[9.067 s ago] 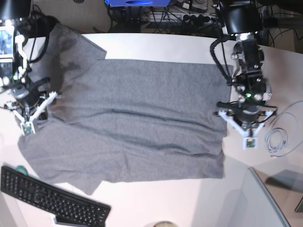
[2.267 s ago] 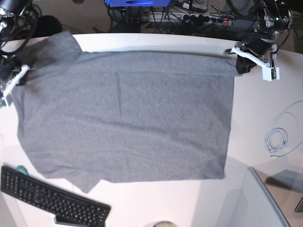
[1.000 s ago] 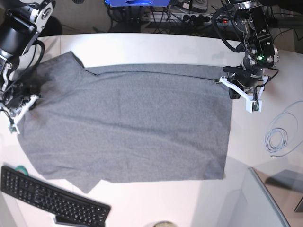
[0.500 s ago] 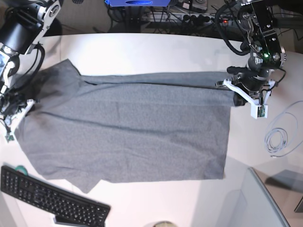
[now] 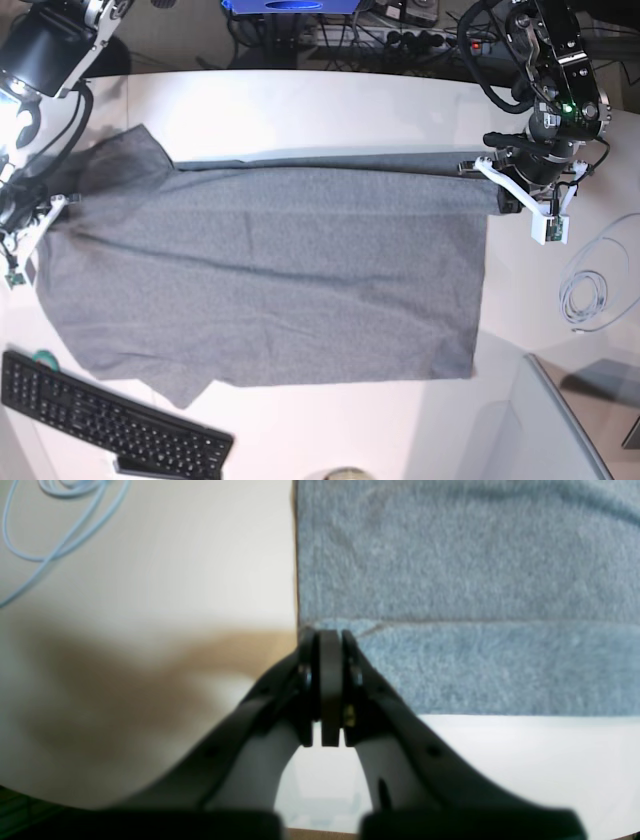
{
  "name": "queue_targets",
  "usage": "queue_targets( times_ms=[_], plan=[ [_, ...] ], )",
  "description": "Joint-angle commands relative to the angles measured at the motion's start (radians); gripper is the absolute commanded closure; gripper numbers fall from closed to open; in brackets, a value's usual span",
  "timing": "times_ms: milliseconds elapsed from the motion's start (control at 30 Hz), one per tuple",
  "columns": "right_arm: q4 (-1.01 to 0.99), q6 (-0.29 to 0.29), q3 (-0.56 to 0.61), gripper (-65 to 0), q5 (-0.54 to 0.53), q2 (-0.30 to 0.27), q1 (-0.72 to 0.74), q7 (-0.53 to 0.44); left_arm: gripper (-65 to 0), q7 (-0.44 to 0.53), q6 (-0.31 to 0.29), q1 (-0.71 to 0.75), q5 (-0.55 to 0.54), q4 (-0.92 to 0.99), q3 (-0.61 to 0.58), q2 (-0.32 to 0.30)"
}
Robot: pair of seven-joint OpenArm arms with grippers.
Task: Layout the t-shirt on the table in an organized manner, then fold the t-shirt properly
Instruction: 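Release the shirt and raise both grippers away from the fabric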
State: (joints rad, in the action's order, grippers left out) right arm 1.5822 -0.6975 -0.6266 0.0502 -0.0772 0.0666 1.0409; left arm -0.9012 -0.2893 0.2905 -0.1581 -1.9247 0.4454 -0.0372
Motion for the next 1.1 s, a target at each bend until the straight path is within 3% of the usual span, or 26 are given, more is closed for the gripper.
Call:
queue_targets(
  times_ms=[0,300,500,700,867,1000,1067],
  plan=[
    [0.019,-0.001,0.024,-0.5,-0.002,-0.016,0.026,-0.012,0.0,0.020,-0.001,-0.004,-0.005,-0.020,0.017,-0.007],
    [-0.064,-0.001,0.182,-0.5,0.004,-0.019,0.085,-0.081,0.0,0.015,-0.001,-0.095,0.005,0.006,0.028,-0.022],
    [-0.311,-0.001,0.179,-0.5,0.015,-0.029,0.140,-0.176,0.0,0.021,0.000,-0.133,0.007,0.115,0.020,-0.022],
    [-0.346,-0.001,0.178,-0.5,0.047,-0.029,0.137,-0.230,0.0,0.029,0.000,-0.169,0.042,0.212,0.030,-0.022],
    [-0.342,-0.001,0.178,-0.5,0.047,-0.034,0.141,-0.230,0.0,0.179,0.000,-0.169,0.154,0.301,0.022,-0.016],
    [-0.342,0.000,0.178,-0.5,0.047,-0.034,0.144,-0.231,0.0,0.199,0.000,-0.185,0.159,0.356,0.020,-0.016],
    [-0.342,0.035,0.178,-0.5,0.047,-0.034,0.144,-0.233,0.0,0.199,0.000,-0.198,0.159,0.379,0.020,-0.016]
  ],
)
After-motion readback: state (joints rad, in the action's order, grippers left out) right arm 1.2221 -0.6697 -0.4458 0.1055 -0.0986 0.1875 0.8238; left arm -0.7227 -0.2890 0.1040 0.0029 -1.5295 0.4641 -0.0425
